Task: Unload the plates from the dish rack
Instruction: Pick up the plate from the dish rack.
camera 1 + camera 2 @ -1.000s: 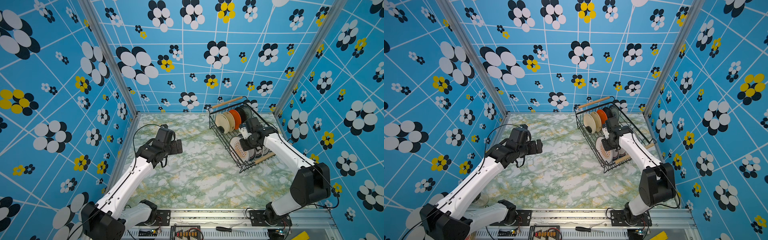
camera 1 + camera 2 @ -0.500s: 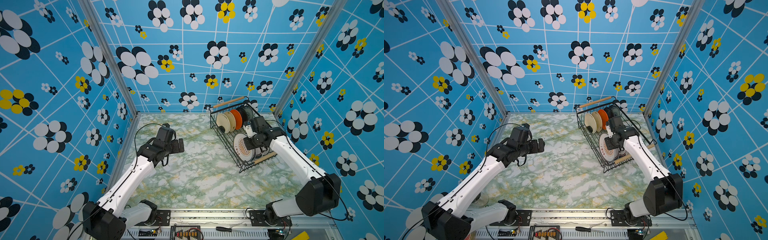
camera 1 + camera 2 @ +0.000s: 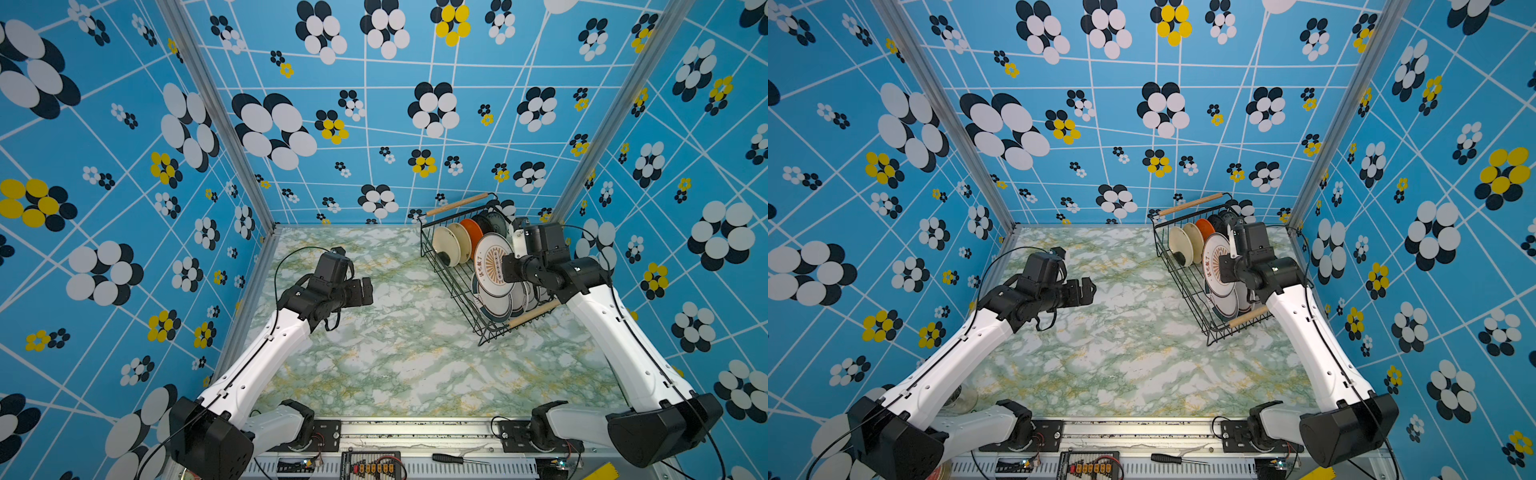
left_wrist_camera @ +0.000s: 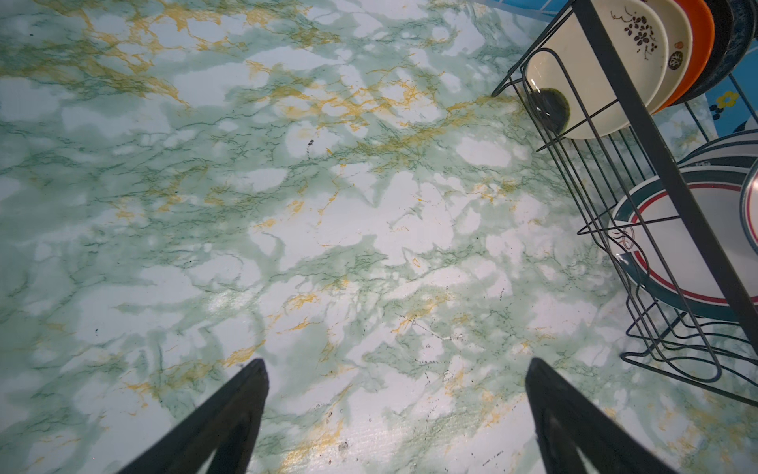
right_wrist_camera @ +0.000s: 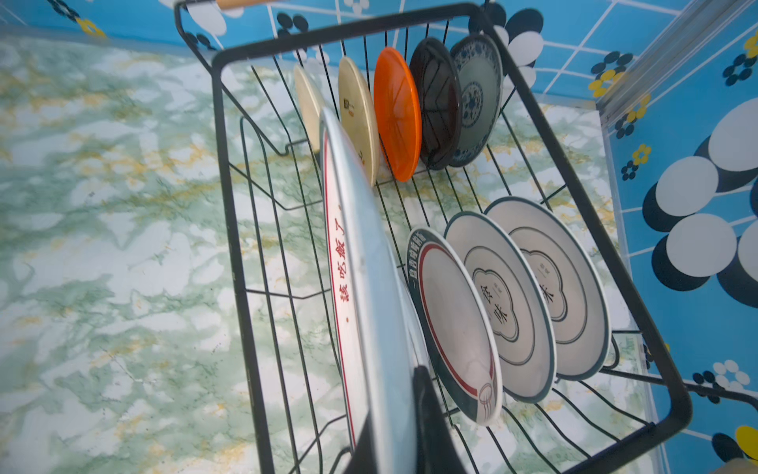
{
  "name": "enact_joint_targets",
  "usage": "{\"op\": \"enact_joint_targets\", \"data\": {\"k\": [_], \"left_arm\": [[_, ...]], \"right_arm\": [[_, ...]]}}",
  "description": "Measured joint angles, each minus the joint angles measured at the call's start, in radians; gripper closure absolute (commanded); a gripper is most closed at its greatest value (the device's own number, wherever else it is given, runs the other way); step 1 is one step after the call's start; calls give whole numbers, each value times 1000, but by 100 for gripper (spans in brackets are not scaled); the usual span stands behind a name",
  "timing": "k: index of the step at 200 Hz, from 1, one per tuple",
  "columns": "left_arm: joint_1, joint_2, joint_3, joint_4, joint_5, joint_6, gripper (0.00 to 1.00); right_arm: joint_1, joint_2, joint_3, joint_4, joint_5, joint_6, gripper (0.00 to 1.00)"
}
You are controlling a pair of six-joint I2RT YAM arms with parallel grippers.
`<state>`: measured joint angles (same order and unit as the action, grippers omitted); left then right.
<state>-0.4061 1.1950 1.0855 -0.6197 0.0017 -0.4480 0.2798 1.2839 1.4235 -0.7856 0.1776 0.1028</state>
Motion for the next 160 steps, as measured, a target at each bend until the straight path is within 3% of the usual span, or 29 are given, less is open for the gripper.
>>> {"op": "enact_joint_targets", "data": {"k": [80, 160], "left_arm": [[0, 0, 3, 46, 67, -12, 1], [1, -19, -13, 146, 203, -76, 1]], "right_arm": [[0, -63, -14, 161, -232, 346, 100], [55, -108, -281, 372, -425, 673, 100]]}}
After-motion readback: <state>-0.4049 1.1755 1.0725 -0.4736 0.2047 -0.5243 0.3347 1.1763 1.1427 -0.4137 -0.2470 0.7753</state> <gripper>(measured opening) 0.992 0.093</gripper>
